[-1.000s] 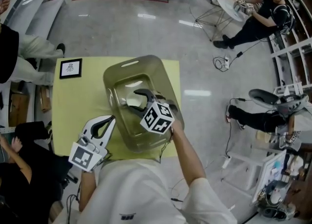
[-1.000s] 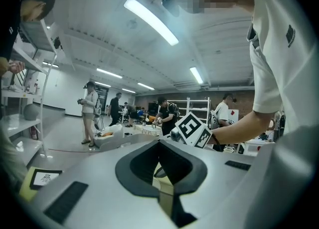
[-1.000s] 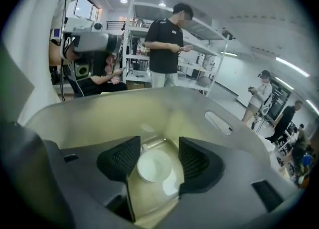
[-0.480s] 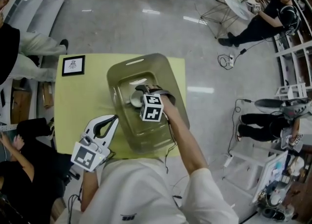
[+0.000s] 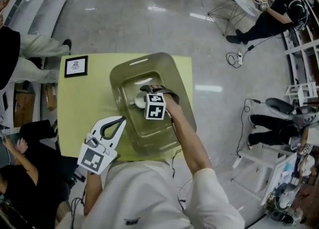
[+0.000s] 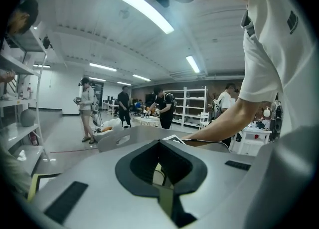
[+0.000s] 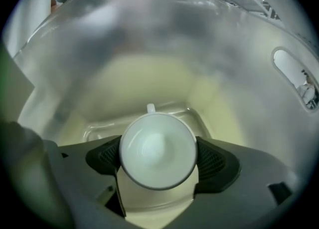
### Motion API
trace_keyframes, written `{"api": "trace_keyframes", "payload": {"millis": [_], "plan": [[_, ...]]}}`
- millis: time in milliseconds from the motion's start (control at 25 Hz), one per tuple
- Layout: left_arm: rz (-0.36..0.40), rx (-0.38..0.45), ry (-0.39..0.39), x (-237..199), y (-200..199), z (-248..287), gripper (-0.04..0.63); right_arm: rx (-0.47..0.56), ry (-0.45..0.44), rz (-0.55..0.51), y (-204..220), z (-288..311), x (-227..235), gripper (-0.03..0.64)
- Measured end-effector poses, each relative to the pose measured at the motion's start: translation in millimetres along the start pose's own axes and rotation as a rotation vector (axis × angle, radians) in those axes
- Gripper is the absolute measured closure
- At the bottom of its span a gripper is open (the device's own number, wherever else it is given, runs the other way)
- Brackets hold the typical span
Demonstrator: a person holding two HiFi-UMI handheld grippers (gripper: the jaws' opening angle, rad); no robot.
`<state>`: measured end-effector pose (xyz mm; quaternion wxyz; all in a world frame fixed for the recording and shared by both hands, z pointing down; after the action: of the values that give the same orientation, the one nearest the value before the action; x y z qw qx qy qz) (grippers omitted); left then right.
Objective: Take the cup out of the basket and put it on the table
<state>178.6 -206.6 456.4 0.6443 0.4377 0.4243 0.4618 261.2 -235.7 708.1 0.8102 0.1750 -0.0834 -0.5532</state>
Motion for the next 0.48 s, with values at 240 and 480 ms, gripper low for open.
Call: {"api": "trace_keyframes", "payload": {"millis": [240,480], "plan": [[0.074,-0.016,0.037,8.2,-5.2,9.8,0.594,0.026,-0.007,0.007,-1.2,-0.9,0.5,0.204],[0.066,-0.02,0.039,10.1,-5.0,11.3,0.594,0.002,-0.017,0.021,2.5,-4.1,-2.1,0.202]]}}
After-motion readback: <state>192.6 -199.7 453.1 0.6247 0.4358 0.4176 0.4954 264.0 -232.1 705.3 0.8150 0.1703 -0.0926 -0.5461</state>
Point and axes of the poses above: the fingertips, and each gripper's own axes: z forward along the fingers, x to its right, y out of its underside, the point moved 1 cm from there along -z, backward along the fingers, and after that the axes turned 4 degrees about -z, right-handed, at the moved point
